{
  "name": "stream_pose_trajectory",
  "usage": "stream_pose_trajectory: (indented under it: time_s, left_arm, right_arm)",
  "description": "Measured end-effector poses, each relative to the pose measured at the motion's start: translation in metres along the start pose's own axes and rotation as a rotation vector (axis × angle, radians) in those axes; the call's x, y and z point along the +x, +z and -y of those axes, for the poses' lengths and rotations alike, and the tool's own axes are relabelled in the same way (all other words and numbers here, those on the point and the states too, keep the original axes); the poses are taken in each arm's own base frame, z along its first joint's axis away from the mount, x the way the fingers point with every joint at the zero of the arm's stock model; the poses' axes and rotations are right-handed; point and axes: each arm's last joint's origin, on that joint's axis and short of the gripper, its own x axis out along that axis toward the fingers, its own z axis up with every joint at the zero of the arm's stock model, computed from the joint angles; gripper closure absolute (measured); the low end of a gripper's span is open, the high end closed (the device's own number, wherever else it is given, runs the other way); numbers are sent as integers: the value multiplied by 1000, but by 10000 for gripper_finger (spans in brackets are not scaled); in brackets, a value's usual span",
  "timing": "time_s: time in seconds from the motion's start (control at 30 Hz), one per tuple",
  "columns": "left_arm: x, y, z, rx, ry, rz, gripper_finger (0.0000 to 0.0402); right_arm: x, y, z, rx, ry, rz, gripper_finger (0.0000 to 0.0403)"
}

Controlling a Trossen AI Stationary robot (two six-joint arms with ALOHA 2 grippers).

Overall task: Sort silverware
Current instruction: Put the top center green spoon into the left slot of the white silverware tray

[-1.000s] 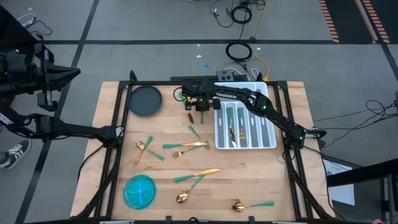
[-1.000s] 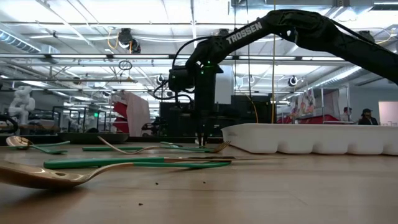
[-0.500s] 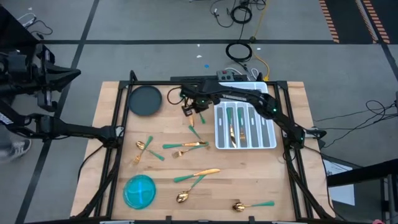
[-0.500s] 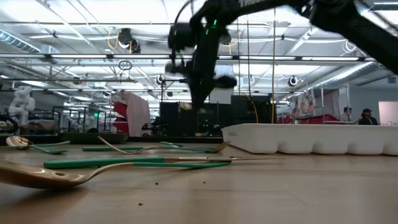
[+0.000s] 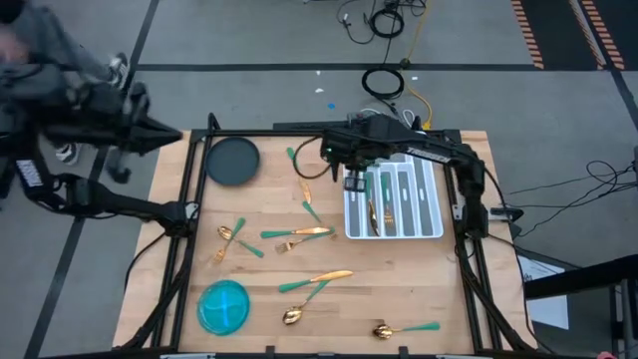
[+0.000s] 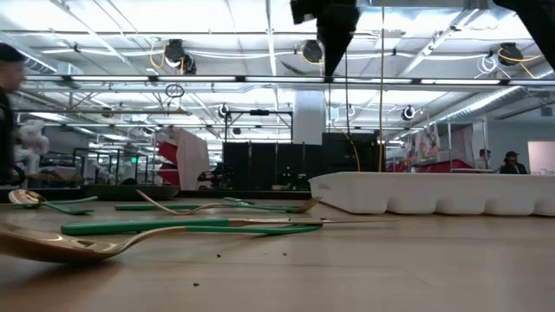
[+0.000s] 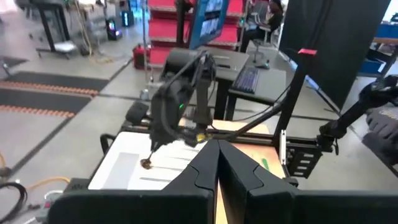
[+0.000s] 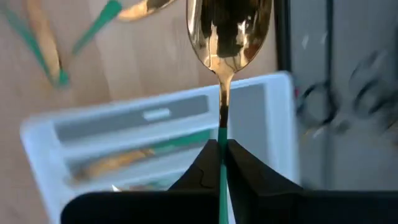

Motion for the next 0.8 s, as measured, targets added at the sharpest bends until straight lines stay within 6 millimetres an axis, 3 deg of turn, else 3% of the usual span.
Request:
stream_pose_trajectory:
  time_s: [0.17,0.5,0.63,0.8]
  left_arm:
    - [25,6,-8,-6,0,-11,388]
    - [42,10,-13,-7,0,-20,388]
    - [48,12,-15,20,0,-18,388]
    - [56,14,-17,24,0,-10,388]
  right_arm:
    - [-3,-4,7,-289,-84,-24,403]
    - [10,-1,13,-838,-108,-114,403]
    - [16,-1,8,-1028,-123,-182,403]
    - [32,-3,-7,-1123,-2,-176,403]
